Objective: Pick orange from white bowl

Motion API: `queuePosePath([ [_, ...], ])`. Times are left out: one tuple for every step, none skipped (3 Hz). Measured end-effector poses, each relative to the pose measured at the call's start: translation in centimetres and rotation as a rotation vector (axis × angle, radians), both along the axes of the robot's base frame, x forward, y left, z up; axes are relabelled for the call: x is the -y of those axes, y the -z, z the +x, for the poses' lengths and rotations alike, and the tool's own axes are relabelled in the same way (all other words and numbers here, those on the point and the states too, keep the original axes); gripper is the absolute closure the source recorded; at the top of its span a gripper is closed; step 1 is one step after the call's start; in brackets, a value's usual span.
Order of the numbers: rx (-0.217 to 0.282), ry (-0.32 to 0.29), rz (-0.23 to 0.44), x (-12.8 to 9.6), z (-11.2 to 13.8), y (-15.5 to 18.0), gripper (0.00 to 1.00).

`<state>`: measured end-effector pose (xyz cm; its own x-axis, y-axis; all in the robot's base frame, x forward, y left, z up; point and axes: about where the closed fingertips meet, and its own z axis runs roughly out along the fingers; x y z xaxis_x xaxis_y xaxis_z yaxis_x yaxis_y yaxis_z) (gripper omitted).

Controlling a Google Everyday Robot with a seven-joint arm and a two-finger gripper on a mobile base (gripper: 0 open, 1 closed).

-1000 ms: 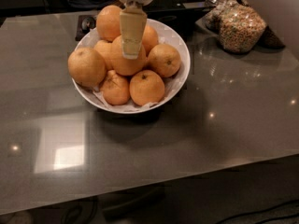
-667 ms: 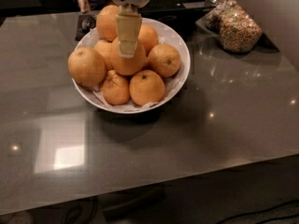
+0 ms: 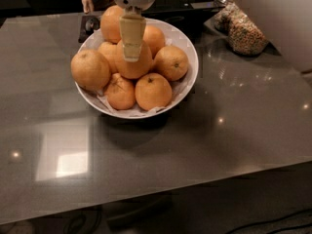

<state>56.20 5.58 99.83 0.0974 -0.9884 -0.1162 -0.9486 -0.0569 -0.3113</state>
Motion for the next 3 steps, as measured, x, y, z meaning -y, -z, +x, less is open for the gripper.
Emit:
queuePosePath([
  [-0.018, -0.011, -0.01, -0.4, 0.5, 0.9, 0.29],
  [-0.051, -0.021, -0.024, -0.7, 0.7, 2.4, 0.29],
  [-0.078, -0.023, -0.032, -0.9, 0.8, 3.6, 0.29],
])
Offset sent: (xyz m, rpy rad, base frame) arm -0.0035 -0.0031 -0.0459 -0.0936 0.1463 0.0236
